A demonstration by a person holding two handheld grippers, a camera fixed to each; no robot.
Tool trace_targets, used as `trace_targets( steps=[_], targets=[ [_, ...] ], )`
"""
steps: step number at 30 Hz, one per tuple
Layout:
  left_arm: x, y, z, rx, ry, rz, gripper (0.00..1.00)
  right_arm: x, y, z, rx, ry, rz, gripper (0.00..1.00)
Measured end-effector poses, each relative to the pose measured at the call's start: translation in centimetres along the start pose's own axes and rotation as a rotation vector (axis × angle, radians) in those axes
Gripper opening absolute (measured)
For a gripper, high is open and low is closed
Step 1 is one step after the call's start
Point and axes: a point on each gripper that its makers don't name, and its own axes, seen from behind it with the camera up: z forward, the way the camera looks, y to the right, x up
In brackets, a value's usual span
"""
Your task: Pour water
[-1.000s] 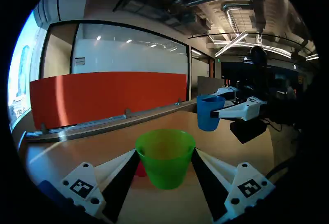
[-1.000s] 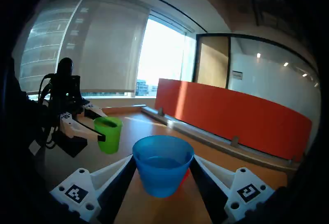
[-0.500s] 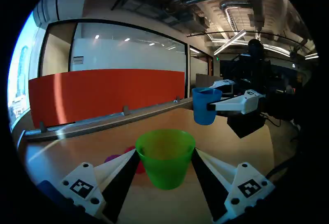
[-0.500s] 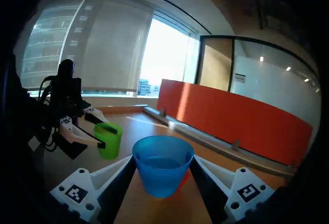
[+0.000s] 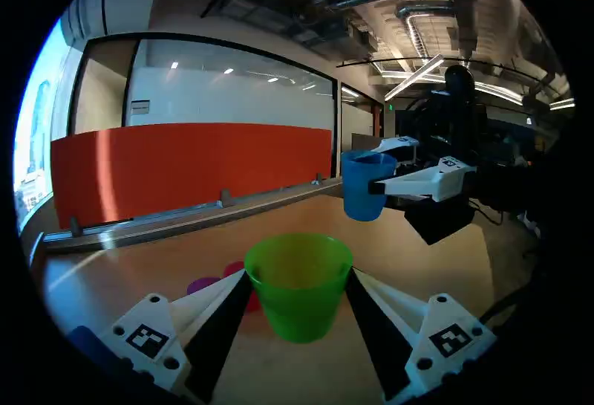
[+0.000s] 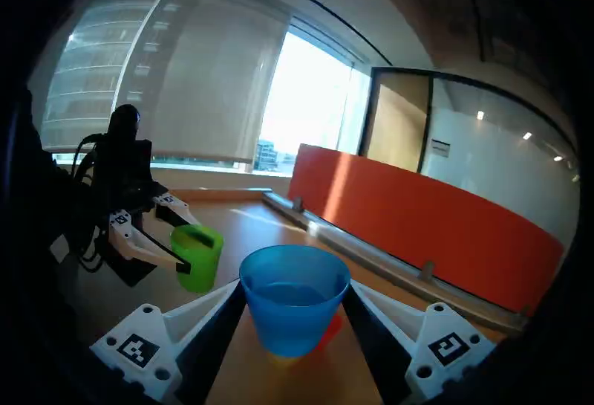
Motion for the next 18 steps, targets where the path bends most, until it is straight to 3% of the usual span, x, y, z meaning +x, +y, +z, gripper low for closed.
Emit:
trace_targets(
  steps=[18],
  targets=[
    [-0.9,0.3,0.1,-0.018,-0.007,0.003,0.86,1.1,-0.6,1.9,0.048,-0.016,-0.106,0.9]
  ],
)
